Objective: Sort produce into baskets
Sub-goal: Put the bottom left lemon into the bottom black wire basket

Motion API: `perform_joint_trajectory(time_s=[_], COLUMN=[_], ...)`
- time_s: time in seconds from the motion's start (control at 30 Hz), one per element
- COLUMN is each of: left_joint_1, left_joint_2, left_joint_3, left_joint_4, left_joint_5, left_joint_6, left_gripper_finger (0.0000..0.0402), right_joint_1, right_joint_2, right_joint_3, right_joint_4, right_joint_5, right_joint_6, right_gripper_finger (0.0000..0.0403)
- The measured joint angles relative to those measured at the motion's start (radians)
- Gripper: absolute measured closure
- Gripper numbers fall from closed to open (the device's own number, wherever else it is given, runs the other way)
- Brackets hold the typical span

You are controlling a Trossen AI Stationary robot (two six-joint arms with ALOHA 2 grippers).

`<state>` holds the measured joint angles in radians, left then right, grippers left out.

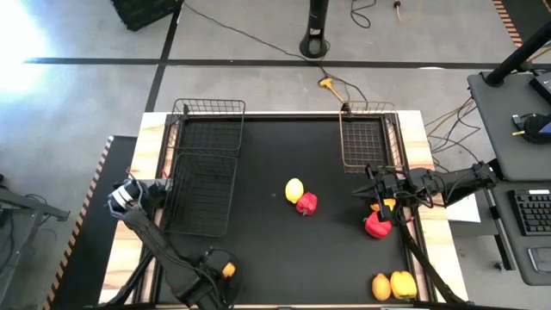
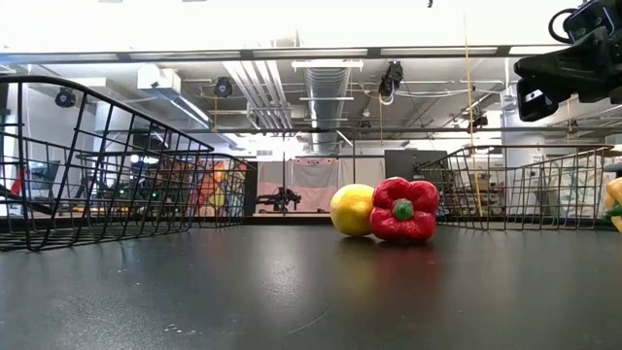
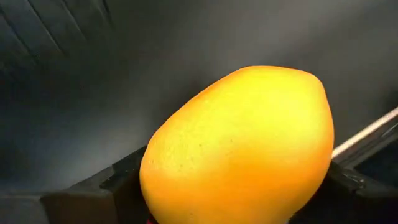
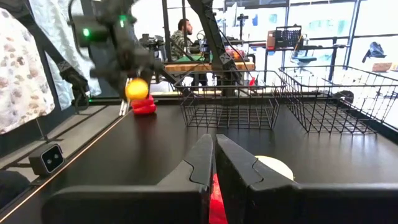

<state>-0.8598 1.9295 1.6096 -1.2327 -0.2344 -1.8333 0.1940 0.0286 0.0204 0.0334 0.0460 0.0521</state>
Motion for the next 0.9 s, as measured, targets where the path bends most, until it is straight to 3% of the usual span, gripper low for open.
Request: perform_joint_trajectory(time_s=[0.17, 0.33, 0.63, 0.9], left_joint_1=[0.031, 0.141, 0.438, 0.606], left_joint_2=[-0.002, -0.06, -0.285, -0.59], left_joint_3=[0.217, 0.237, -0.097, -0.415], left_joint_4=[-0.318, -0.346, -0.34, -0.302], left_joint_5=[-0.257, -0.317, -0.179, -0.138], left_joint_6=[0.014, 0.152, 0.504, 0.55], left_gripper_finger=[0.0119, 0.0119, 0.0118, 0.0118], right_joint_1=[0.0, 0.0, 0.0, 0.0], right_joint_2=[0.0, 0.0, 0.004, 0.007], right_joint_3=[0.0, 0.0, 0.0, 0.0], right_joint_4=[0.0, -0.001, -0.006, -0.007], right_joint_5=[0.0, 0.002, 0.007, 0.007], right_joint_6=[0.0, 0.0, 0.0, 0.0], right_gripper_finger=[0.039, 0.039, 0.039, 0.039])
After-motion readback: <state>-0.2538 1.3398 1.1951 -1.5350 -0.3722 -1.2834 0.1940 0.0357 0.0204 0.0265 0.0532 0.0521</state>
